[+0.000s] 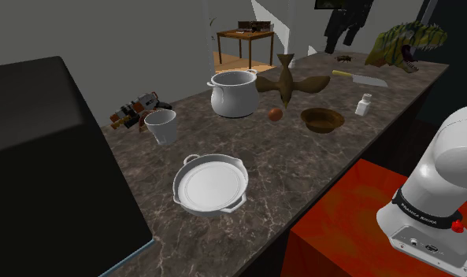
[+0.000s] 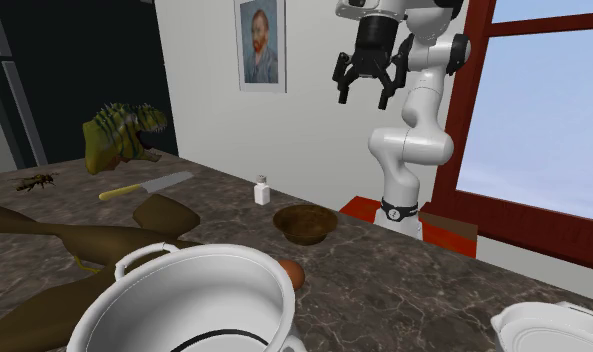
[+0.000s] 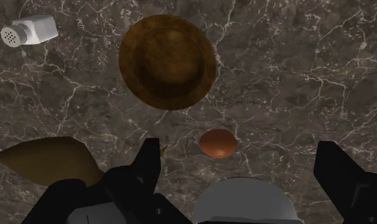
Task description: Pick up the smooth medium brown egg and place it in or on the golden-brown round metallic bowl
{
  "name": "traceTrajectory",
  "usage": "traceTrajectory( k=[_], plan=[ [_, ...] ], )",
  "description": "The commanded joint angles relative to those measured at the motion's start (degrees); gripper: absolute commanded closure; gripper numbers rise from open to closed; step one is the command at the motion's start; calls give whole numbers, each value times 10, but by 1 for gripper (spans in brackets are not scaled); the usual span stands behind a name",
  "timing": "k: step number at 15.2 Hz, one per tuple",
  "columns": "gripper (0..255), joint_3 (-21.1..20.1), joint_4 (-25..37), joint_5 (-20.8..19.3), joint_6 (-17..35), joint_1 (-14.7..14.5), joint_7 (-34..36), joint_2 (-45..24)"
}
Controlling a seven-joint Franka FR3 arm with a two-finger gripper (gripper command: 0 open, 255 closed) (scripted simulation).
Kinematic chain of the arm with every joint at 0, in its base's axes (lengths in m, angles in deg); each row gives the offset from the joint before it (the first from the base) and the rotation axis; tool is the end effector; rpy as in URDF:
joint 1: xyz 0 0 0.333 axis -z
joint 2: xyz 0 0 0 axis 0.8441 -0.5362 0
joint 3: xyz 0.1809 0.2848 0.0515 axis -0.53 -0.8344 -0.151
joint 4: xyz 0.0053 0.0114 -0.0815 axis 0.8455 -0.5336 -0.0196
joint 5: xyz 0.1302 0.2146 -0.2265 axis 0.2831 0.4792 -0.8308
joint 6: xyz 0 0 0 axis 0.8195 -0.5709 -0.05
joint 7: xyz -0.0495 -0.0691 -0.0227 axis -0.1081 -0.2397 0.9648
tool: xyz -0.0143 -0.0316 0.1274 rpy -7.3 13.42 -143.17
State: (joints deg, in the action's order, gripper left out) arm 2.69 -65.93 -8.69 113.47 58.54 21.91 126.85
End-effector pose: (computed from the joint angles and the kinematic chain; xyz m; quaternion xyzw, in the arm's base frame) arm 0.2419 -0.0263 0.6246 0.9940 -0.0606 0.0832 0.0368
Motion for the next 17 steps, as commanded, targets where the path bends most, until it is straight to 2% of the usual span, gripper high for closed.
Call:
traceTrajectory(
  k=[1,9,17],
  plan=[
    [0,0,0,0,0,0,0,0],
    [0,-52,-44,-4,137,34,140,-112],
    [0,-93,-28,-36,251,73,288,-267]
  ],
)
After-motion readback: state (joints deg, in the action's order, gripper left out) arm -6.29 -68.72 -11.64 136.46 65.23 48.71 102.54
